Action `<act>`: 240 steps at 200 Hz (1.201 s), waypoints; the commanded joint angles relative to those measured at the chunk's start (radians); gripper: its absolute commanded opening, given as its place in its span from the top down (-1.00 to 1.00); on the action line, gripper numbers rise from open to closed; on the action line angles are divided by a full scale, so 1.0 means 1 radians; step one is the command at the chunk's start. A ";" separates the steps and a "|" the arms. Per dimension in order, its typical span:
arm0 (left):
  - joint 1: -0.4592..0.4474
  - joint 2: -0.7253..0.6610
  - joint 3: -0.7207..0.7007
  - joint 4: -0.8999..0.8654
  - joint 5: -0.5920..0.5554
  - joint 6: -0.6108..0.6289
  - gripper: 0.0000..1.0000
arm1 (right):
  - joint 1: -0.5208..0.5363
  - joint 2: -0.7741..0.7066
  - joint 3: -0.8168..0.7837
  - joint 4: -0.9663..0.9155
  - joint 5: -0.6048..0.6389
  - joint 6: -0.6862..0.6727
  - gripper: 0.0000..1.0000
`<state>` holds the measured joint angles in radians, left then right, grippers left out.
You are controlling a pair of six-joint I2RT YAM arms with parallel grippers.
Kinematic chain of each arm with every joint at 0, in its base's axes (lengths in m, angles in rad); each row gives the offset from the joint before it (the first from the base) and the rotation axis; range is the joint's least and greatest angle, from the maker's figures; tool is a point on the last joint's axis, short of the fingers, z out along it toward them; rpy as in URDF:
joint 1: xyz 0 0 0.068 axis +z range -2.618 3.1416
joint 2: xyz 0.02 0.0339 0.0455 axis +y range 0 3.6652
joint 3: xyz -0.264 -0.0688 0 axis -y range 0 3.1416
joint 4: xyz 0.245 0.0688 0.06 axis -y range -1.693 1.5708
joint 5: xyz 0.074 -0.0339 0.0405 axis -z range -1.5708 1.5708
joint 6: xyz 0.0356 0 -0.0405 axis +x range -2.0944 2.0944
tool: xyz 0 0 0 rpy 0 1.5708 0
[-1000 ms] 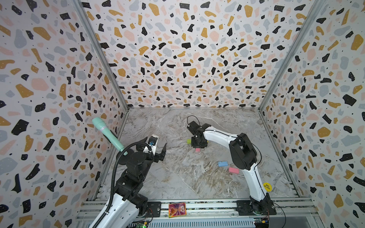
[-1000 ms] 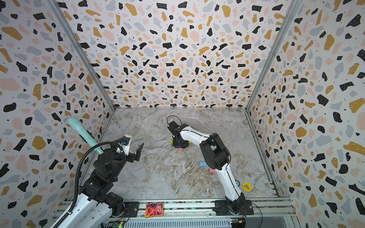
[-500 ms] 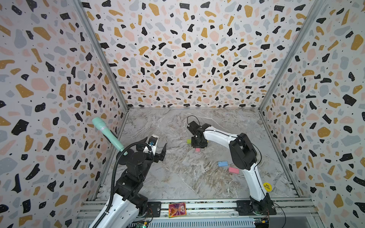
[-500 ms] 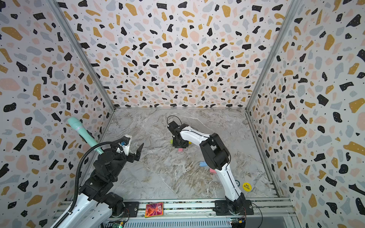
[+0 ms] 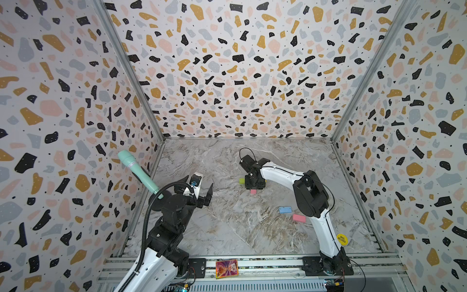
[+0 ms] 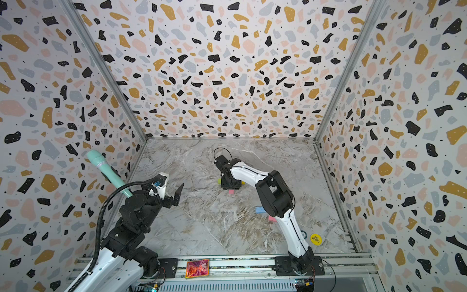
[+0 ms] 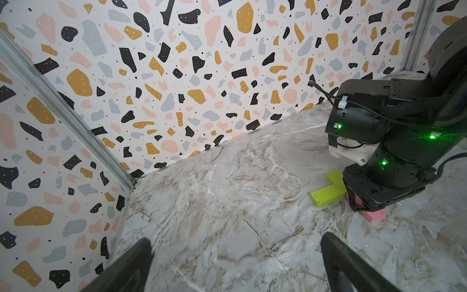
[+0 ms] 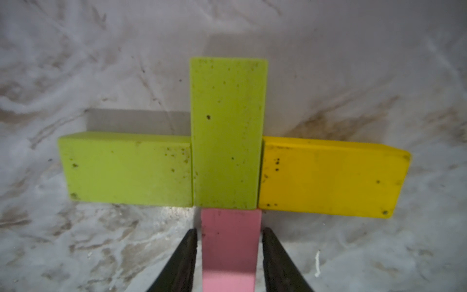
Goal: Assemble the letter t with building blocks
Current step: Assemble the building block at the center of the board.
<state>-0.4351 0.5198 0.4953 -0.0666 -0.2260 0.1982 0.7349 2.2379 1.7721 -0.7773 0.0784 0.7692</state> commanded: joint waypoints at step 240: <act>-0.005 -0.009 0.005 0.013 0.020 0.007 -0.99 | 0.009 -0.106 -0.034 -0.036 -0.041 -0.081 -0.38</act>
<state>-0.4351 0.5201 0.4953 -0.0673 -0.2180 0.1982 0.7540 2.1216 1.7321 -0.7994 0.0360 0.6907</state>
